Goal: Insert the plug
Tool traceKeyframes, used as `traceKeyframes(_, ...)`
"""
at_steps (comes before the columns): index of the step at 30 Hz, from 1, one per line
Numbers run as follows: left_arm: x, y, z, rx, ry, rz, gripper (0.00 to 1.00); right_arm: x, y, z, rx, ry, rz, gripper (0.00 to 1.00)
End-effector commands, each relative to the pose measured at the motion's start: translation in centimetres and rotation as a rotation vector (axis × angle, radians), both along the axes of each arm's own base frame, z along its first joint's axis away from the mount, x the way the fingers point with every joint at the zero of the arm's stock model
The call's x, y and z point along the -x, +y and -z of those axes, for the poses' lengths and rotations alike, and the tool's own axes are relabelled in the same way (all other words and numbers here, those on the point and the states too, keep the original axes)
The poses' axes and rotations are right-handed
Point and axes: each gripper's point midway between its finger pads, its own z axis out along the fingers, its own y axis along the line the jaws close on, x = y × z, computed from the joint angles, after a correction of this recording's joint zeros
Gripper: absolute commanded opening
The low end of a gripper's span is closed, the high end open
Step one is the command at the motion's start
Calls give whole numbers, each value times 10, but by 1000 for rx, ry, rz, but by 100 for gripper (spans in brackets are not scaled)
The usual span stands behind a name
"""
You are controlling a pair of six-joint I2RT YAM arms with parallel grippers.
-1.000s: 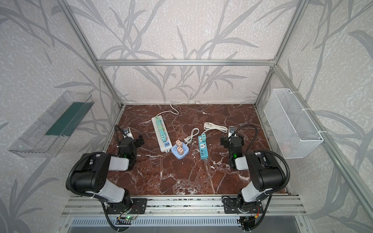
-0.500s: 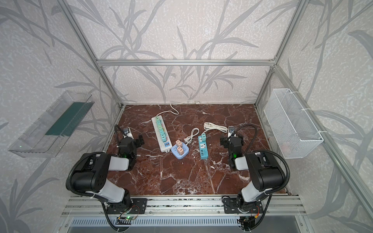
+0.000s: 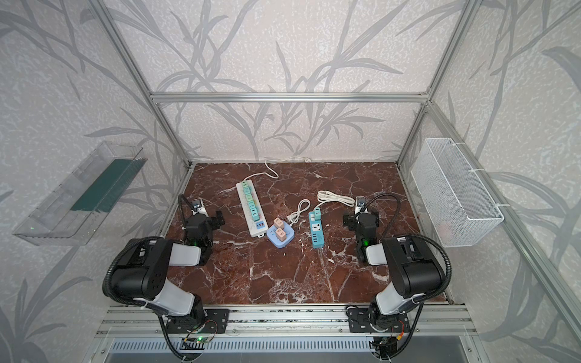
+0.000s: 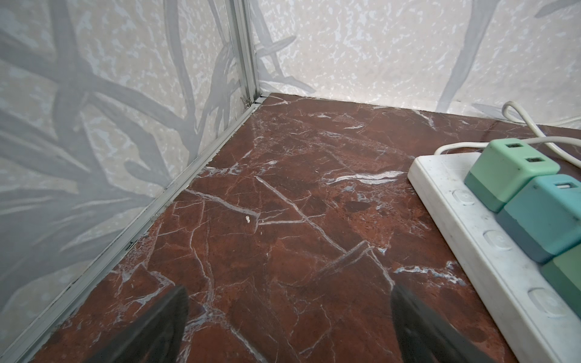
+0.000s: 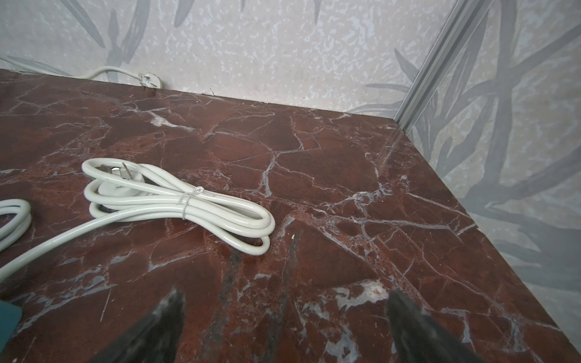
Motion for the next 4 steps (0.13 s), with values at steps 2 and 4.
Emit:
traceKeyframes(2,-5,-1,-5,-17,-13,8,99,-1,0,-4,2,-14,3,99)
traceKeyframes(4,-5,-1,-5,-17,-14,7,99,-1,0,-3,2,-12,2,99)
